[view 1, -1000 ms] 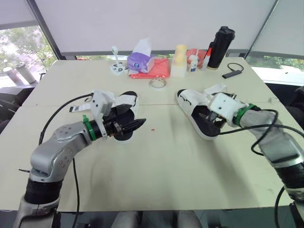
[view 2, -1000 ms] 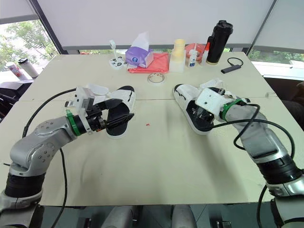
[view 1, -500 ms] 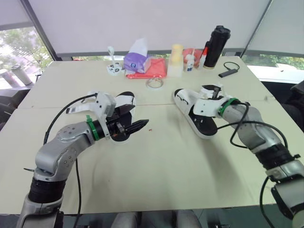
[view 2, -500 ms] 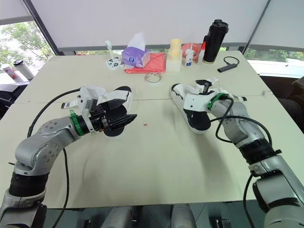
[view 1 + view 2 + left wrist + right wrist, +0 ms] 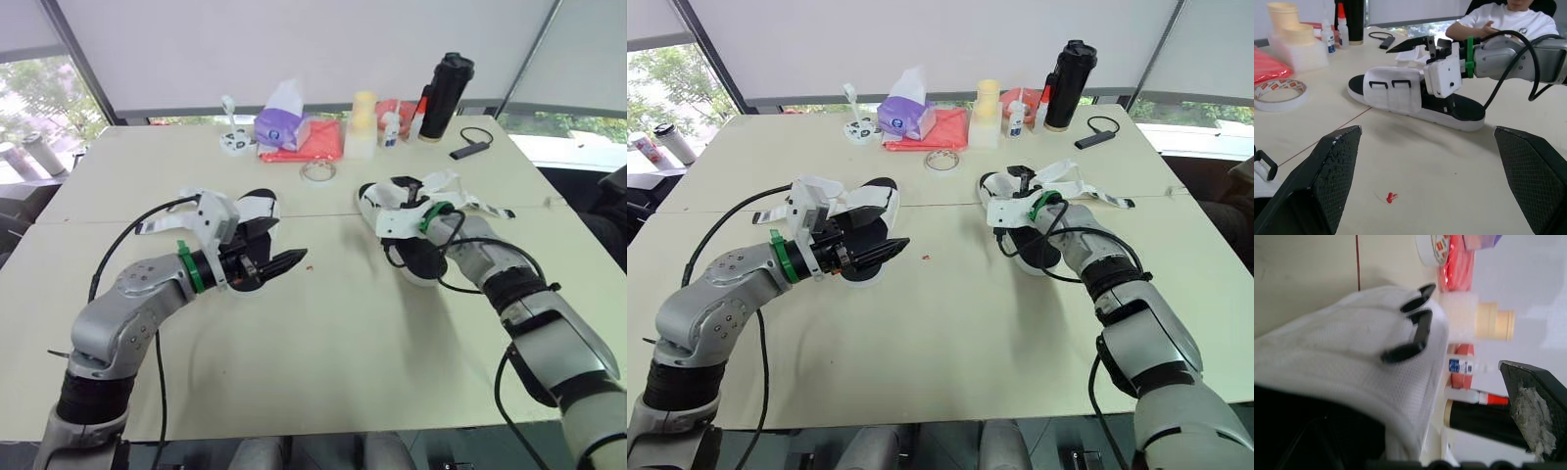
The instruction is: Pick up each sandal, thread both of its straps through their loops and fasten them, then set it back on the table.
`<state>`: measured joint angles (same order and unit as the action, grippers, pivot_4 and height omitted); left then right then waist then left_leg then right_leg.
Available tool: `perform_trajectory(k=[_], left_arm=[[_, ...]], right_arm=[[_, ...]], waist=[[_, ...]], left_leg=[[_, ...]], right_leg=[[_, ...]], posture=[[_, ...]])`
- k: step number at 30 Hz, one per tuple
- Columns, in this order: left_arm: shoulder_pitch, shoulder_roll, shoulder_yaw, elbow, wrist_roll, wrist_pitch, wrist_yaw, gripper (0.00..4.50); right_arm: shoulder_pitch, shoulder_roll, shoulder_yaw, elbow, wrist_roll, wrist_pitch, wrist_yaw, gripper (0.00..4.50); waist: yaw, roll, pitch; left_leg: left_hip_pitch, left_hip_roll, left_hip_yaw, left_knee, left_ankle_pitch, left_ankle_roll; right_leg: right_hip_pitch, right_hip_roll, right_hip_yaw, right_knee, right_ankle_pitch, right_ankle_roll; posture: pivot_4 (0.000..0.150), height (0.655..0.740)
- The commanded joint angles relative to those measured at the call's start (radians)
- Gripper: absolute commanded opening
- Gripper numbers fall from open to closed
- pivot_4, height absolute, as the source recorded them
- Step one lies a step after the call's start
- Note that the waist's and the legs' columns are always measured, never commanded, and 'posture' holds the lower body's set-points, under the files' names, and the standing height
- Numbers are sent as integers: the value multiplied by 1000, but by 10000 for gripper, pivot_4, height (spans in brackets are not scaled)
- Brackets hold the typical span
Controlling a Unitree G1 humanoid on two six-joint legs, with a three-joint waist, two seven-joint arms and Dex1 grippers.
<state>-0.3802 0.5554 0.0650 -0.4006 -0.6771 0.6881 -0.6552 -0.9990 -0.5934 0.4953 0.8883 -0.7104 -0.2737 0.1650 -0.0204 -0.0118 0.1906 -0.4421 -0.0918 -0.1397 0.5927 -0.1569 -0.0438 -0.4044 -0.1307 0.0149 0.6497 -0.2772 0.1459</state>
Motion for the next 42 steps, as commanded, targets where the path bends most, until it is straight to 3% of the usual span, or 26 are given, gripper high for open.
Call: perform_trajectory(k=[1,2,5,12,20,30,39,42], left_arm=[[6,4,26,-43,-8,-9,8,45000],[6,4,25,-43,-8,-9,10,45000],[10,3,24,-48,-8,-9,16,45000],[5,-2,18,-45,-7,-11,22,45000],[7,2,20,-37,-8,-12,18,45000],[-34,37,19,56,20,-46,-60,45000],[-80,3,-7,106,48,-74,-79,45000],[-73,-8,-13,93,51,-73,-75,45000]], right_arm=[[-41,3,5,42,-21,-31,-36,44427],[-46,4,6,53,-24,-39,-39,44427],[-59,8,10,80,-34,-54,-62,35966],[-68,6,16,102,-50,-85,-77,189],[-61,-46,28,53,-88,-205,-133,189],[100,-306,-12,-423,81,-761,64,189],[47,-296,21,-345,35,-1050,143,189],[4,-272,23,-282,-55,-1099,116,189]], waist=[[-1,0,0],[-1,0,0],[-1,0,0],[-2,0,0],[-3,0,0],[-4,1,1],[-11,1,1],[-16,1,1]], left_leg=[[0,0,0,0,0,0],[0,0,0,0,0,0],[0,0,-1,0,0,0],[1,1,-1,0,0,-1],[1,1,0,-1,1,-1],[1,1,0,-1,1,-1],[2,2,0,-1,1,-1],[2,2,0,-1,1,-2]], right_leg=[[0,0,0,0,0,0],[0,1,0,0,0,0],[0,2,1,1,0,0],[0,3,1,2,0,0],[-1,3,2,2,0,0],[-1,4,2,3,0,0],[-1,4,4,3,1,-1],[-1,4,4,3,1,-1]], posture=[[1500,7296],[1500,7296],[1500,7296],[1500,7296],[1500,7296],[1500,7296],[1500,7296],[1500,7296]])
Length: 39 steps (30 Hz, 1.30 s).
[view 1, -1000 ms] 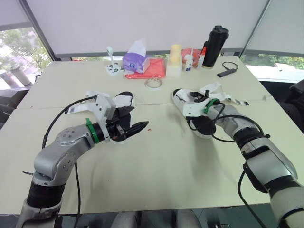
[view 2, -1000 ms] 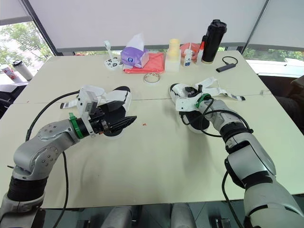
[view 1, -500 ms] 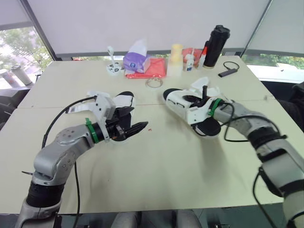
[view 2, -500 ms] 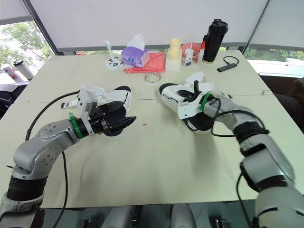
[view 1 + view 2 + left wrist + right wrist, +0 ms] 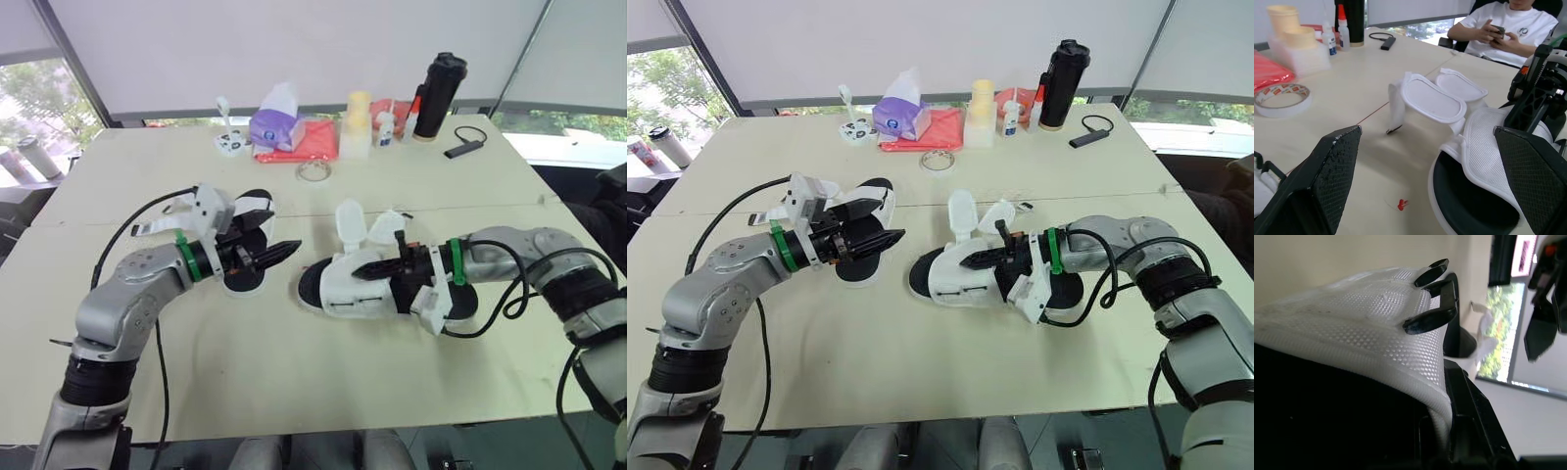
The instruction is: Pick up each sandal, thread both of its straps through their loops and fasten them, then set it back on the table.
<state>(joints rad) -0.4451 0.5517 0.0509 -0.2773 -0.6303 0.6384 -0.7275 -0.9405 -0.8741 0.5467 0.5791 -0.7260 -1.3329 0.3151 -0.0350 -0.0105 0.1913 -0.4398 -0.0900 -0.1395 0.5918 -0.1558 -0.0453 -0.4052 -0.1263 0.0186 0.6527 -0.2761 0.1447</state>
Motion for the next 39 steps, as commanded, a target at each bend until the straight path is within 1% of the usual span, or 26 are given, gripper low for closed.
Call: perform_trajectory(k=[1,4,8,16,19,21,24,26,27,28,30,31,33,35,38,39], left_arm=[[-7,-7,2,-33,3,-21,-2,45000],[-5,-13,6,-39,3,-18,-1,45000],[0,-15,10,-47,6,-16,2,45000],[5,-23,10,-63,3,-10,14,45000],[7,-27,7,-68,3,-9,16,45000],[6,-30,6,-69,3,-8,16,45000],[4,-32,4,-67,5,-8,14,45000],[3,-33,3,-66,5,-7,12,45000],[1,-33,2,-64,5,-7,10,45000],[0,-32,1,-62,5,-7,8,45000],[-1,-28,-1,-61,6,-7,2,45000],[0,-27,-1,-62,5,-6,1,45000],[-2,-26,-2,-57,7,-8,-3,45000],[-1,-13,-11,-54,18,-11,-19,45000],[8,9,-32,-49,33,-20,-53,45000],[9,13,-33,-47,28,-9,-56,45000]], right_arm=[[-73,20,-26,47,-75,-60,-50,189],[-139,57,-12,100,-218,-95,-134,189],[-161,78,-6,103,-334,-120,-241,189],[-194,91,65,98,-551,-67,-504,189],[-225,95,117,126,-633,-7,-627,189],[-241,94,149,144,-660,10,-682,189],[-258,94,179,172,-661,7,-715,10183],[-266,89,192,179,-654,3,-726,19476],[-270,84,194,181,-645,-6,-724,24986],[-270,79,192,183,-630,-14,-718,29271],[-269,68,187,186,-609,-23,-697,40036],[-269,65,187,185,-602,-24,-691,44359],[-265,45,182,174,-579,-32,-661,44812],[-259,18,163,167,-521,-55,-608,44812],[-250,-55,144,189,-344,-100,-433,44812],[-243,-85,155,209,-269,-106,-346,44812]], waist=[[-3,0,0],[-10,0,0],[-8,0,0],[-9,0,0],[-10,0,0],[-9,0,0],[-9,0,0],[-8,0,0],[-9,0,0],[-9,0,0],[-9,0,0],[-9,0,0],[-8,0,0],[-9,0,0],[-9,0,0],[-8,0,0]], left_leg=[[0,0,0,0,0,0],[0,0,0,0,0,-1],[0,1,0,-1,1,-1],[2,1,0,-2,1,-2],[3,1,1,-3,2,-3],[3,1,1,-3,2,-3],[4,1,1,-3,2,-4],[4,1,1,-3,2,-4],[4,1,1,-3,2,-4],[4,1,1,-3,2,-4],[4,1,1,-3,2,-4],[4,1,1,-3,2,-4],[5,1,1,-3,2,-4],[5,1,1,-2,2,-4],[5,1,1,-2,2,-4],[5,1,1,-2,2,-4]], right_leg=[[0,0,0,0,0,0],[-1,1,0,1,0,0],[-2,2,1,3,0,0],[-2,2,2,4,0,0],[-3,2,4,6,0,0],[-3,2,4,7,-1,-2],[-3,2,4,9,-1,-2],[-3,2,5,9,-1,-2],[-3,2,5,9,-1,-2],[-3,2,5,9,-1,-2],[-3,2,5,9,-1,-2],[-3,2,5,10,-1,-2],[-2,2,5,10,-1,-2],[-2,2,5,10,-1,-2],[-2,2,5,10,-1,-2],[-1,2,5,9,-1,-2]], posture=[[1500,7296],[1500,7296],[1500,7296],[1500,7296],[1500,7296],[1500,7296],[1500,7296],[1500,7296],[1500,7296],[1500,7296],[1500,7296],[1500,7296],[1500,7296],[1500,7296],[1500,7296],[1500,7296]])
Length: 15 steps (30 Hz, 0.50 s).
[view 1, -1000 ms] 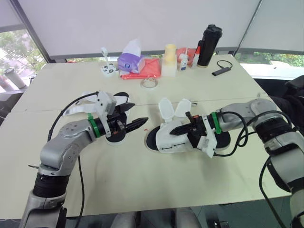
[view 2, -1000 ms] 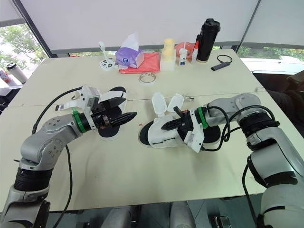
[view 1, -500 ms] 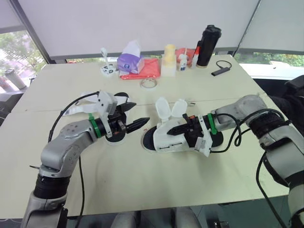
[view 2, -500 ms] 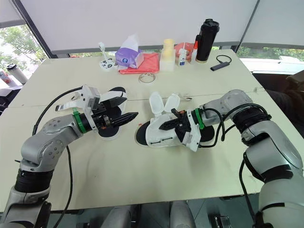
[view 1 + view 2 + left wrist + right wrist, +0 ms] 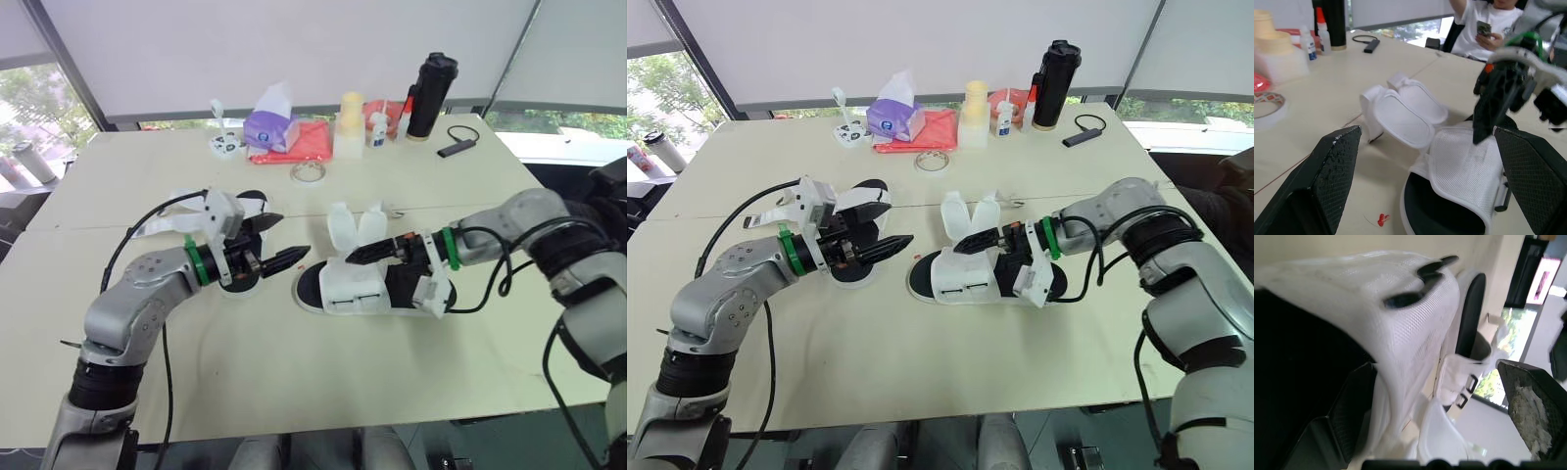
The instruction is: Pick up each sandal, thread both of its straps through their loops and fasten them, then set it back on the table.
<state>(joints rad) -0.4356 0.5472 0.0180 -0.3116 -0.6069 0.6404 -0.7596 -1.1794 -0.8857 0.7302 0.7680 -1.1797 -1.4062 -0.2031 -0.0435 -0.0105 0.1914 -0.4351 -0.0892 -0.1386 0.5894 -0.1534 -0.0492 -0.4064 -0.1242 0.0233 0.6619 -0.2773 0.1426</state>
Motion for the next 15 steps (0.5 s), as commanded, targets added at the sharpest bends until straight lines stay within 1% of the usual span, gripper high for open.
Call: perform_trajectory(k=[1,3,5,7,9,11,13,15], left_arm=[[1,21,-1,-12,3,-10,-32,45000],[5,28,-1,-8,6,-18,-49,45000],[8,38,-4,0,16,-28,-68,45000],[9,53,-18,15,43,-54,-93,45000],[9,59,-24,27,52,-71,-113,45000],[6,63,-30,41,60,-94,-138,45000],[5,71,-42,54,77,-120,-167,45000],[7,81,-63,82,109,-169,-209,39609]], right_arm=[[8,-97,-20,26,266,-26,249,44812],[57,-155,1,-7,470,37,428,44812],[146,-227,8,-133,735,184,637,44812],[282,-319,-30,-359,1039,454,845,44812],[380,-372,-93,-534,1216,665,958,44812],[467,-423,-164,-685,1329,860,1025,44812],[527,-442,-233,-783,1378,988,1059,44812],[569,-421,-315,-861,1428,1142,1035,45000]], waist=[[0,0,0],[0,0,0],[-1,0,0],[-1,0,0],[-1,1,0],[-3,3,0],[0,3,0],[3,3,0]], left_leg=[[0,0,0,0,0,0],[1,0,0,0,0,0],[6,1,0,0,-1,1],[10,2,0,-2,-2,3],[9,4,-1,-2,-2,4],[10,5,-1,-2,-3,5],[9,6,0,-1,-3,5],[9,6,0,-1,-4,5]], right_leg=[[1,0,0,0,0,0],[2,0,0,-1,0,0],[7,0,0,-2,-1,-1],[11,0,0,-4,-1,-2],[11,-1,1,-4,-2,-2],[10,-1,3,-4,-2,-2],[9,-1,3,-4,-2,-2],[9,-1,3,-4,-2,-2]], posture=[[1500,7296],[1500,7296],[1500,7296],[1500,7296],[1500,7296],[1500,7296],[1500,7296],[1500,7296]])
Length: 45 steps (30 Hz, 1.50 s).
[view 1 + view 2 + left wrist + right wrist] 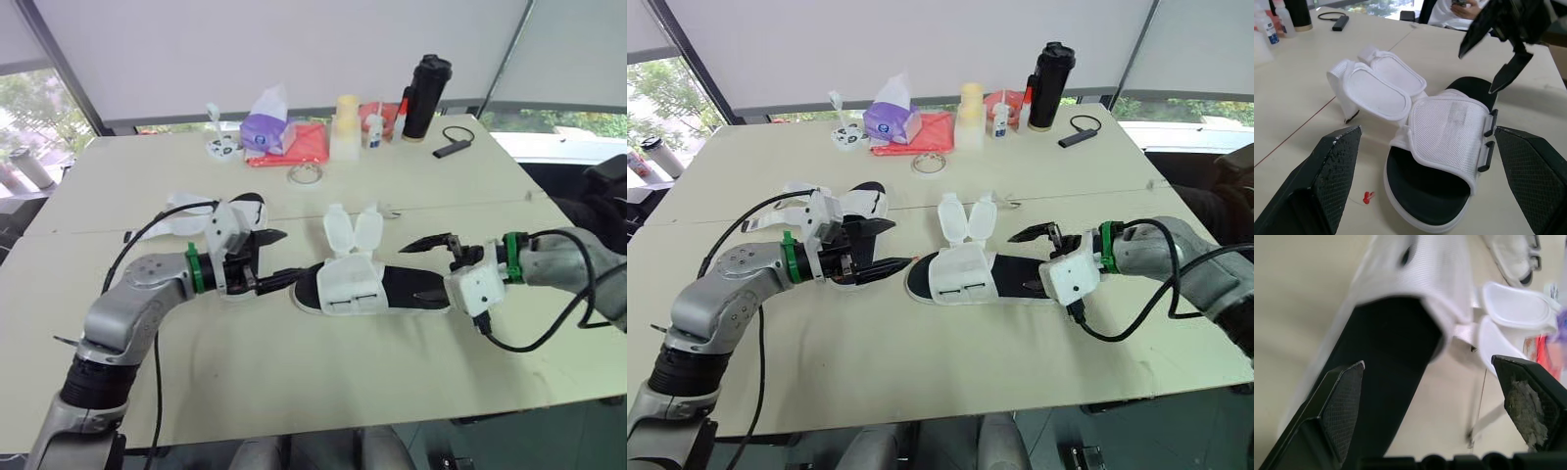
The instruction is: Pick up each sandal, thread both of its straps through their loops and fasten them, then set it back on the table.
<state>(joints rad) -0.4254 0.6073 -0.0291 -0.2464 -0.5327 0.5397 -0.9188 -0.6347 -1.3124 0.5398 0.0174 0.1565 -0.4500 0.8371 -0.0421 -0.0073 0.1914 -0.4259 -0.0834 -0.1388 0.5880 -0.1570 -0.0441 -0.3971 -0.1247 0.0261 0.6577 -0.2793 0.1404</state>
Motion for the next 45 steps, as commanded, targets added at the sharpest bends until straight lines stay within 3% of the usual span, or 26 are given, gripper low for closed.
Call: perform_trajectory(k=[1,8,16,21,39,45], left_arm=[[-6,30,-35,49,60,-107,-88,36689],[-44,41,-99,262,161,-308,-256,1047],[-120,-50,-150,456,232,-426,-313,444],[-190,-178,-188,579,260,-467,-321,444],[-239,-253,-232,662,362,-529,-344,444],[-233,-332,-238,687,349,-507,-330,444]], right_arm=[[50,11,-166,-153,145,319,-27,45000],[104,140,-343,-313,240,804,-109,45000],[94,300,-448,-379,231,1007,-164,45000],[102,358,-485,-399,197,1059,-204,45000],[84,444,-533,-410,166,1170,-230,45000],[69,486,-550,-390,188,1220,-236,45000]], waist=[[4,0,0],[27,0,0],[33,-1,0],[32,-1,0],[29,-1,0],[30,-1,0]], left_leg=[[0,0,0,0,0,0],[-2,1,3,0,0,0],[-9,-1,2,3,-1,1],[-15,-2,1,6,0,1],[-16,-5,0,8,0,1],[-16,-5,0,8,0,1]], right_leg=[[0,0,0,-1,0,0],[0,-1,0,-6,1,-1],[-3,-2,-3,-9,2,0],[-7,-1,-6,-8,5,5],[-8,-1,-6,-8,7,9],[-7,-1,-6,-8,7,9]], posture=[[1500,7296],[1500,7296],[1500,7296],[1500,7296],[1500,7296],[1500,7296]])
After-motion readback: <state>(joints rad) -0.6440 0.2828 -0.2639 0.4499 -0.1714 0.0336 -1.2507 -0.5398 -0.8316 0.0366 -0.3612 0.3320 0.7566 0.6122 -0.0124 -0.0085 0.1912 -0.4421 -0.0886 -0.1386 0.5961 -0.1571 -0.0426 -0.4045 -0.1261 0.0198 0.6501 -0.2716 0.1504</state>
